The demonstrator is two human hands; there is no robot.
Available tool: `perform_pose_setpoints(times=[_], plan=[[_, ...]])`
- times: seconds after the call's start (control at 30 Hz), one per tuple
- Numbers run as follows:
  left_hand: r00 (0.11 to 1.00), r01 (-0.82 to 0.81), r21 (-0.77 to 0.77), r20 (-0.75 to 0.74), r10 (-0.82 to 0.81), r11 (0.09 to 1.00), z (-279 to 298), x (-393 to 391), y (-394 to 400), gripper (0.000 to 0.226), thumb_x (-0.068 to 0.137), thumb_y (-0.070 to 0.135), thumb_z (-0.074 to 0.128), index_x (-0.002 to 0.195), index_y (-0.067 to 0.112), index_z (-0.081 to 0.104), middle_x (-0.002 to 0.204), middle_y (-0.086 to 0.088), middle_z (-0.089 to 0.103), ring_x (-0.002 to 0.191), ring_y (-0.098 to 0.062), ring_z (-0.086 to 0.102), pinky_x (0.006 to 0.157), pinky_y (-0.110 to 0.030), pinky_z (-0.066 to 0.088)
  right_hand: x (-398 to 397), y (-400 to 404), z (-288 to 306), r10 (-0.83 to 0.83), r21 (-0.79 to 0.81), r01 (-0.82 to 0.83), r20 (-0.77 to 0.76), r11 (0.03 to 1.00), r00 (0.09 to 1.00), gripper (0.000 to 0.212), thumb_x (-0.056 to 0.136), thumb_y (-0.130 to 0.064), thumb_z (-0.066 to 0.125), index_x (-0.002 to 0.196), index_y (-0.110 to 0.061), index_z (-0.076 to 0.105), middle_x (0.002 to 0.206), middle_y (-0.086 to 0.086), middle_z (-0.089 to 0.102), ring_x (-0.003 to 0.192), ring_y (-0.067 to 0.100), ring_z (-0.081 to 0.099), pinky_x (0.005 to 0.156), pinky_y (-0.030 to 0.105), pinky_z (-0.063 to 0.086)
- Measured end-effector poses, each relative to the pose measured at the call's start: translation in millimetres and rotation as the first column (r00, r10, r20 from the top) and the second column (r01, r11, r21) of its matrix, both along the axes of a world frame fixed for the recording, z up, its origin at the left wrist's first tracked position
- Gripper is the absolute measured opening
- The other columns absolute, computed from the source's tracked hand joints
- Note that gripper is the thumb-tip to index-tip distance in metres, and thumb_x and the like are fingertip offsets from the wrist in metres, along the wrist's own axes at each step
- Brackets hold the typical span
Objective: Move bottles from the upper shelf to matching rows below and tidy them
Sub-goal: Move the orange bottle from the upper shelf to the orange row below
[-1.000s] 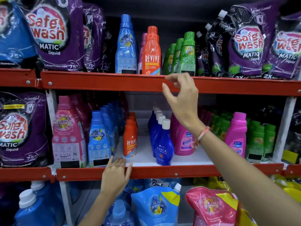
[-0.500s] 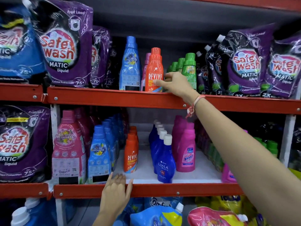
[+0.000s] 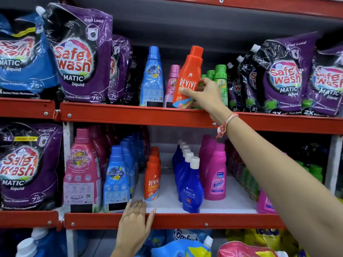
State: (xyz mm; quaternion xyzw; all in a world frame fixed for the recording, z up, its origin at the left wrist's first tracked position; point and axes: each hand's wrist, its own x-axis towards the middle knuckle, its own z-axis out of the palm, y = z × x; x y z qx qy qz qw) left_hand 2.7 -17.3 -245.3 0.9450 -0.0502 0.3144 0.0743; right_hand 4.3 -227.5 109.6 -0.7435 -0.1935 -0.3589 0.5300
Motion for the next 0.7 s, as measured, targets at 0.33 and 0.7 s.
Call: perform_pose_setpoints(times=[0.33,0.7], plan=[[1.000,-0.008,0.025,-0.001,0.008,1.000,5,-4,-1,0.076,0.095,0.056,0.018,0.101,0.005,0.073,0.097,-0.007,0.075,0.096,-0.016,0.069,0.105,-0.029,0.025,-55,-11,-29,0.053,0.112,-0.059,0.055,0.992,0.997,0.057,0.061,-0.031,0.089,0.107,-0.013,0.060,0.104,0.006,0.071,0.093,0.020,0.073,0.071,0.047,0.063],[1.000,0.003,0.065,-0.025,-0.001,0.998,8,-9,0,0.084,0.089,0.068,0.022,0.103,0.002,0.071,0.098,-0.009,0.075,0.095,-0.019,0.069,0.103,-0.032,0.025,-64,4,-133,0.038,0.049,-0.032,-0.140,0.998,0.989,0.058,0.055,-0.028,0.092,0.103,-0.014,0.063,0.098,0.001,0.074,0.081,0.011,0.073,0.073,0.038,0.063]])
